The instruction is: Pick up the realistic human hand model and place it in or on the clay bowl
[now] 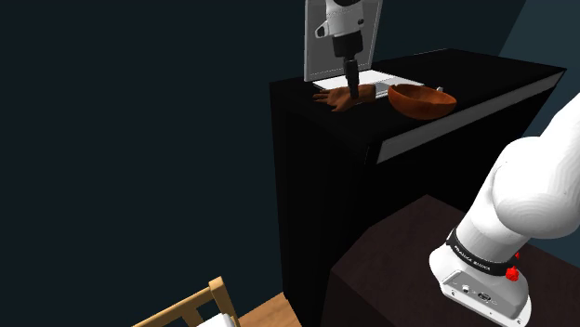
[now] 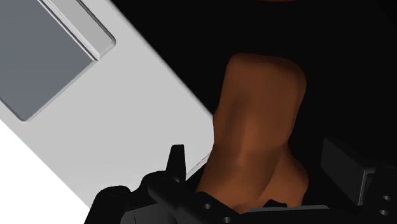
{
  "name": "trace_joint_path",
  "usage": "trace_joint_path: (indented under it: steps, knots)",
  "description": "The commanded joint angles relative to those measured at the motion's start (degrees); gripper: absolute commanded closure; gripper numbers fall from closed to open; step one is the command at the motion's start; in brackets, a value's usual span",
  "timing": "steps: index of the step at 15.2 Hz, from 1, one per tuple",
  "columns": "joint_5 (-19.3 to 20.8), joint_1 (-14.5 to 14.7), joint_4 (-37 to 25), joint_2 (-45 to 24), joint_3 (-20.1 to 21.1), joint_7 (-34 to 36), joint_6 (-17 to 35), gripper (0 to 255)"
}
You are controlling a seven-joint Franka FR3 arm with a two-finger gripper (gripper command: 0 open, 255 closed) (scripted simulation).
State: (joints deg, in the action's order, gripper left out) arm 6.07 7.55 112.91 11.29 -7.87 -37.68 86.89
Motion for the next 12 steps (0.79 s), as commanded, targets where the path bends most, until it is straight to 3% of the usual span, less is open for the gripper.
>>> trace_joint_path:
  steps: [1,5,6,12]
  knots:
    - [0.0,0.0,0.2,0.0,0.0,0.0,0.2,0]
    - [0.0,0.0,0.1,0.0,0.0,0.0,0.2,0]
    - [0.0,0.0,0.1,0.0,0.0,0.0,0.2,255]
    - [0.0,0.0,0.1,0.0,0.0,0.0,0.1,255]
